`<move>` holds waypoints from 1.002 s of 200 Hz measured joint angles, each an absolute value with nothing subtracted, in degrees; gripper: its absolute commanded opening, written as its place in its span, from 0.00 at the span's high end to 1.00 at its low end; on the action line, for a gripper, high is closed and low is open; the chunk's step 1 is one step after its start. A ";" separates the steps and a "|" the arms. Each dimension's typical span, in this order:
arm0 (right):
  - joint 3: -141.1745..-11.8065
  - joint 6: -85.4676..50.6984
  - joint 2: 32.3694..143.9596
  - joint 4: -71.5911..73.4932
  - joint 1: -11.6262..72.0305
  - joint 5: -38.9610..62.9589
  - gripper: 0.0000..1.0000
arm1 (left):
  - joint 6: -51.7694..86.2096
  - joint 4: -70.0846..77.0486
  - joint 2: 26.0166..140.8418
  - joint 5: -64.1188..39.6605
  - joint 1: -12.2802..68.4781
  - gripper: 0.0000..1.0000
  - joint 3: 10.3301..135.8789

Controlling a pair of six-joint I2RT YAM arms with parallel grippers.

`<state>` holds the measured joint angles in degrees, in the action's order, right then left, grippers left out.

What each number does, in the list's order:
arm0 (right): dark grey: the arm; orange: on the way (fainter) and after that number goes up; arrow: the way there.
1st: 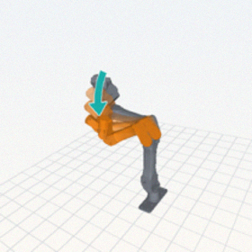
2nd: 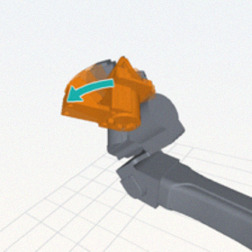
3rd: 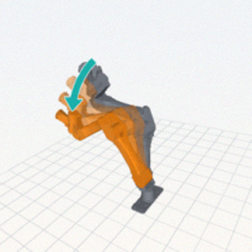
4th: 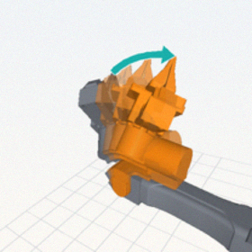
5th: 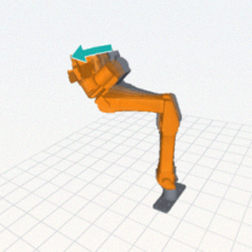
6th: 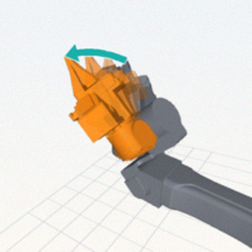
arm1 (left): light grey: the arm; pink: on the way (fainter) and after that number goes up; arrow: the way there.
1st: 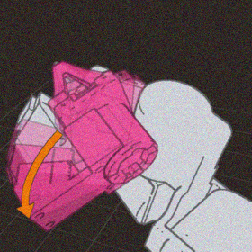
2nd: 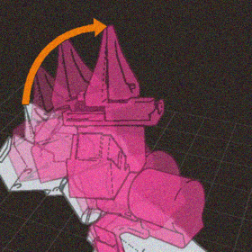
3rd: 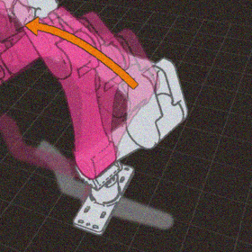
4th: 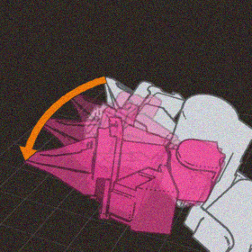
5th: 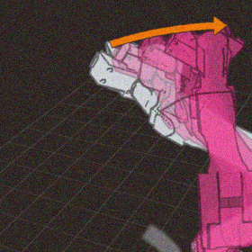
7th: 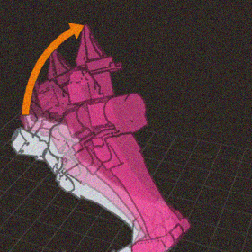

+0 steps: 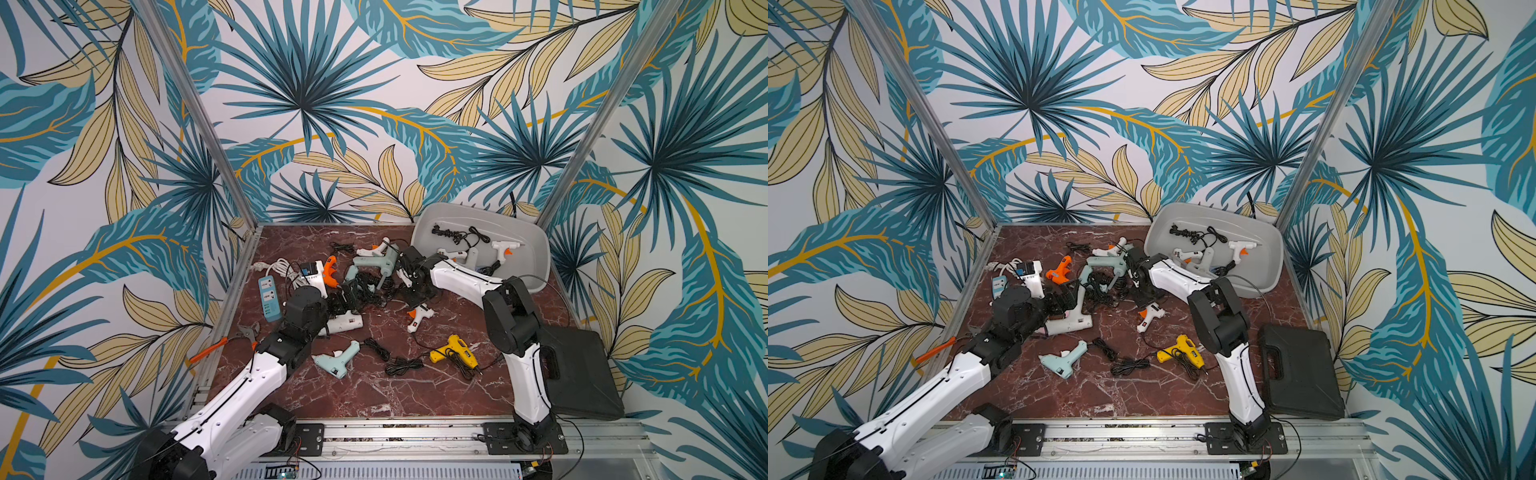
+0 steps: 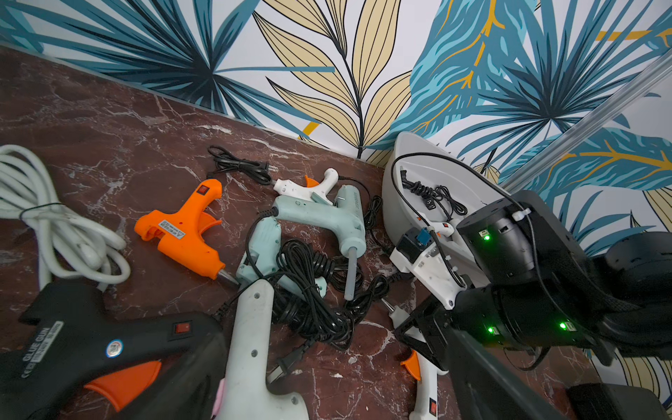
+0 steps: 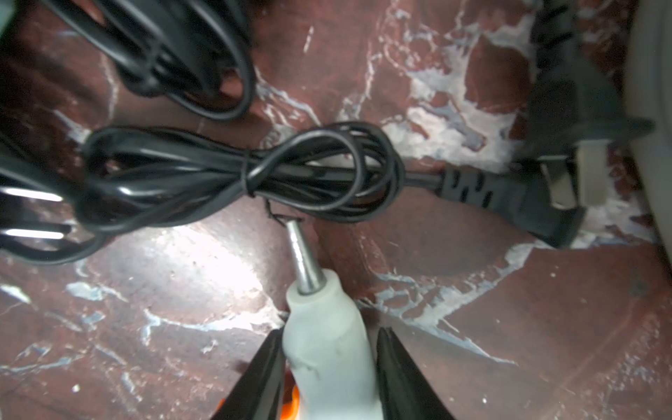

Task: Put the hot melt glue gun into the storage box
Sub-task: Pick up the hot melt adhesive gun from the center of the board.

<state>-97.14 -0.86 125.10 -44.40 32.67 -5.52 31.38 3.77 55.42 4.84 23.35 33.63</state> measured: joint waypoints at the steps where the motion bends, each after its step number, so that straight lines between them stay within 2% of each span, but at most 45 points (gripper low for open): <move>1: -97.14 -0.89 125.10 -44.42 32.67 -5.56 0.62 | 31.38 3.77 55.42 4.86 23.35 0.00 33.63; 14: -97.17 -0.86 125.10 -44.73 32.67 -6.15 0.66 | 31.38 3.77 55.42 4.82 23.35 0.00 33.63; 41: -97.30 -0.91 125.10 -44.91 32.67 -7.09 0.69 | 31.40 3.77 55.42 4.67 23.29 0.00 33.63; 67: -97.49 -1.17 125.27 -45.12 32.67 -7.53 0.60 | 31.42 3.88 55.42 4.67 23.29 0.00 33.50; 120: -98.94 -2.13 126.82 -45.56 32.67 -7.68 0.60 | 31.44 4.08 55.40 4.67 23.24 0.00 32.99; 161: -98.94 -2.79 126.82 -45.74 32.67 -7.68 0.74 | 31.42 4.08 55.37 4.67 23.20 0.00 32.99; 200: -98.91 -3.07 126.61 -45.80 32.67 -7.70 0.91 | 31.44 4.08 55.33 4.69 23.16 0.00 32.99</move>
